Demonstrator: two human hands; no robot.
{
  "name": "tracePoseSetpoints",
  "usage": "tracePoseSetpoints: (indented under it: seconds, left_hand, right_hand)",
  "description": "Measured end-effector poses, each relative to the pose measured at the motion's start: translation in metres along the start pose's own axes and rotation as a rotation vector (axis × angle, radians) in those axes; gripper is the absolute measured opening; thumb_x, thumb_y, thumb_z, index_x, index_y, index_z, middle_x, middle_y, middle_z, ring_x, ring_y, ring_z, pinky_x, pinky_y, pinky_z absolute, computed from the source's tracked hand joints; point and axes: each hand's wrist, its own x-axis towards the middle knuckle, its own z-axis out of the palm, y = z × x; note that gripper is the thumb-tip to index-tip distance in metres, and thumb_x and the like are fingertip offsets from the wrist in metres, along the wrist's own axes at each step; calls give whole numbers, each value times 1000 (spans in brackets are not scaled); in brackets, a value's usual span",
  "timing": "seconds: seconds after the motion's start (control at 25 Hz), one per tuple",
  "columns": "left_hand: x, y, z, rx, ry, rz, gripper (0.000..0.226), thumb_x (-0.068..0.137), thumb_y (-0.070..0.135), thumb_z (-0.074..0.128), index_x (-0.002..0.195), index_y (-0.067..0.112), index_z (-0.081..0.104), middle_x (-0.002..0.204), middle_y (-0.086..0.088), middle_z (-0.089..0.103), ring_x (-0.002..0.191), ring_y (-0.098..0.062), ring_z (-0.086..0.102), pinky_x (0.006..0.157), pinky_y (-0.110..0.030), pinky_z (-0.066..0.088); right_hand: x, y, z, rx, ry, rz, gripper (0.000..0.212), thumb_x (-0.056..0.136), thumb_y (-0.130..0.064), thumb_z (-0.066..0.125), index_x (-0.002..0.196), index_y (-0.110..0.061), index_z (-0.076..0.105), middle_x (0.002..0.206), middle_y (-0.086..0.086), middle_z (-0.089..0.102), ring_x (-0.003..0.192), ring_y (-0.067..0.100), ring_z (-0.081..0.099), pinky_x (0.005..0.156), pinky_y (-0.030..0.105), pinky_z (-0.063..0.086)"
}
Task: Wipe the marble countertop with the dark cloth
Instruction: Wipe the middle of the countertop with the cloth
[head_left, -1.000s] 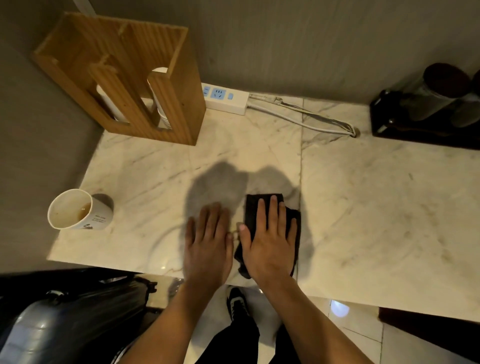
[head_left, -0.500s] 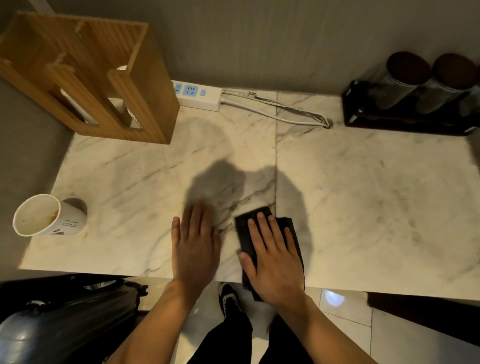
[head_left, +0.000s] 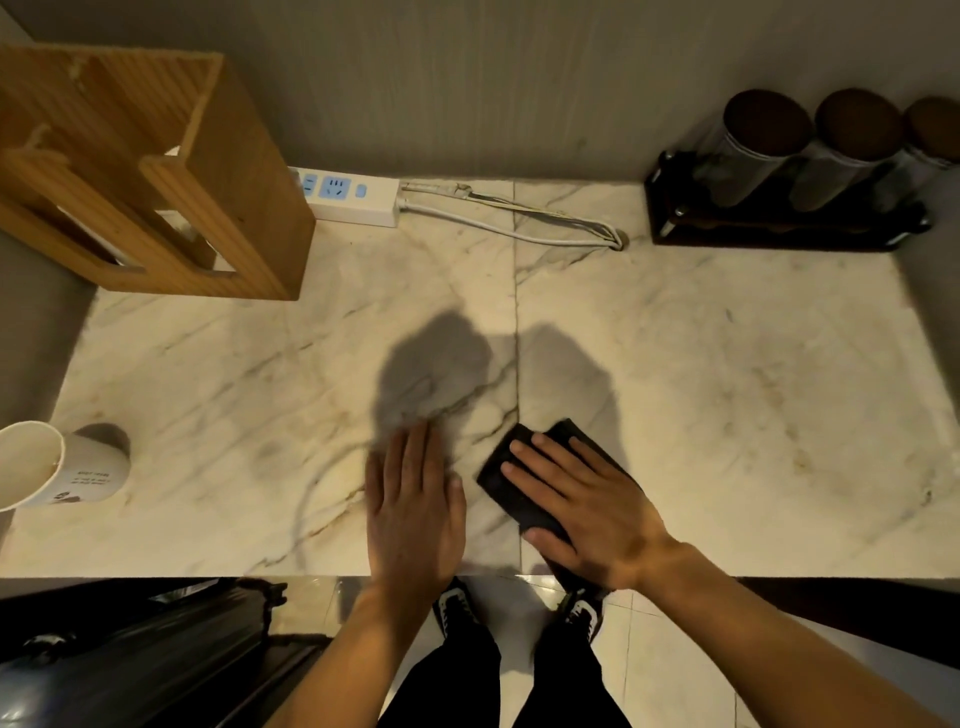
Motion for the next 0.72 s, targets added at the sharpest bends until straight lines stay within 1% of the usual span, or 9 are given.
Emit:
tracePoseSetpoints:
  seconds: [0.08, 0.24, 0.4, 0.52, 0.64, 0.72]
  left_hand:
    - [3, 5, 3, -13, 8, -2, 57, 96, 33, 28, 145, 5, 37, 152, -15, 38, 143, -31, 29, 117, -51, 17]
    - [11, 17, 8, -48, -8, -15, 59, 97, 36, 24, 145, 4, 35, 153, -16, 36, 143, -31, 28, 116, -53, 20]
    - [22, 34, 10, -26, -14, 40, 59, 96, 36, 27, 144, 3, 37, 150, -17, 39, 141, -31, 32, 117, -51, 20]
    - [32, 43, 13, 19, -17, 53, 58, 95, 36, 30, 141, 4, 43, 148, -16, 43, 140, -32, 35, 116, -51, 19]
    - [38, 50, 17, 59, -38, 71, 57, 94, 36, 33, 139, 5, 47, 147, -15, 45, 138, -33, 37, 114, -56, 25]
    - [38, 52, 19, 72, -40, 89, 57, 94, 36, 35, 140, 5, 46, 148, -15, 44, 139, -33, 36, 112, -58, 28]
  right_hand:
    - [7, 13, -3, -3, -14, -25, 65, 94, -53, 35, 151, -26, 21, 160, -3, 15, 147, 18, 9, 118, 44, 17]
    - [26, 30, -11, 23, 23, 6, 61, 96, -51, 34, 150, -24, 26, 159, -2, 20, 147, 18, 14, 117, 44, 20]
    - [47, 45, -16, 26, 32, 46, 61, 97, -52, 29, 151, -26, 21, 160, -3, 17, 147, 17, 11, 119, 42, 15]
    - [65, 57, -19, 22, 34, 92, 62, 96, -52, 28, 152, -27, 17, 160, -3, 15, 148, 17, 9, 119, 42, 13]
    - [82, 70, -22, 25, 54, 139, 63, 96, -53, 28, 152, -26, 17, 160, -3, 16, 148, 17, 8, 119, 41, 10]
    - [92, 77, -23, 24, 73, 176, 63, 96, -53, 28, 152, -25, 16, 161, -3, 15, 148, 16, 6, 119, 41, 9]
